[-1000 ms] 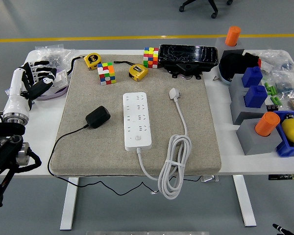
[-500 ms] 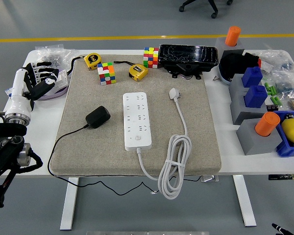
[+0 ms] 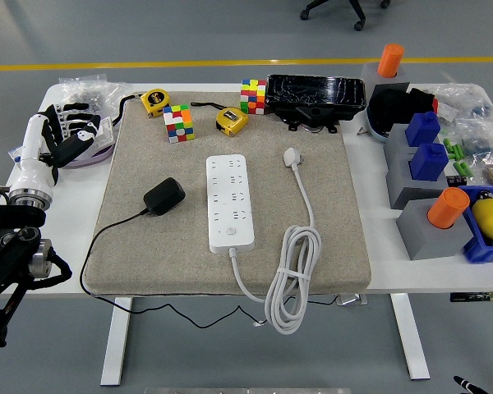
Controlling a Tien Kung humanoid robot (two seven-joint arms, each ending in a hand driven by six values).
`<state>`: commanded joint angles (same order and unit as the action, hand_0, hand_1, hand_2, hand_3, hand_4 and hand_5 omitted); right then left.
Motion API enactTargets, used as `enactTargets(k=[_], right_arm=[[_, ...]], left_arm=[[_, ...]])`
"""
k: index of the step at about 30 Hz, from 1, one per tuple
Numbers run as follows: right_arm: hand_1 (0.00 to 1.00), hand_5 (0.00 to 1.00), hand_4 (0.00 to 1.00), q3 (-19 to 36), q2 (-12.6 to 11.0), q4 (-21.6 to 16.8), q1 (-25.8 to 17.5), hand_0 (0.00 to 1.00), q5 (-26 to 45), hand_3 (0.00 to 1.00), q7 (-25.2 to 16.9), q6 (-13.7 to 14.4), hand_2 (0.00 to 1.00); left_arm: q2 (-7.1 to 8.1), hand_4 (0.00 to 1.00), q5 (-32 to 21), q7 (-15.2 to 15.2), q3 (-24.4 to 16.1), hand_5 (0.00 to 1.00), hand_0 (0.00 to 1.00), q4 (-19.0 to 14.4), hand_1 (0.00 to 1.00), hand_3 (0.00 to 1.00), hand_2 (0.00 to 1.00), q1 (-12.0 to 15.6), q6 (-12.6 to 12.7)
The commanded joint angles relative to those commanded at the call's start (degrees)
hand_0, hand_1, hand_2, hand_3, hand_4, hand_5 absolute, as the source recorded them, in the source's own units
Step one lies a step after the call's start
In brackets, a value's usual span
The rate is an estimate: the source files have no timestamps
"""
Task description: Put the plug near the board,insert it into the board,press the button,pull the plug out
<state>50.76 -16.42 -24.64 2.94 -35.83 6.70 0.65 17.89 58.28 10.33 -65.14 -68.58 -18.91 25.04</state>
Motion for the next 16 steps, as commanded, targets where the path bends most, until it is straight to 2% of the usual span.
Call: enactTargets(k=[16], right_arm=[[0.683, 0.523, 0.927, -0.94, -0.53, -0.19, 0.08, 0.673, 0.2, 0.592, -0.04, -0.03, 0.689]], left_arm=[[0.54, 0.716, -0.12, -0.25, 0.99, 0.191, 0.545, -0.02, 0.526, 0.57, 0.542, -0.64, -0.18]])
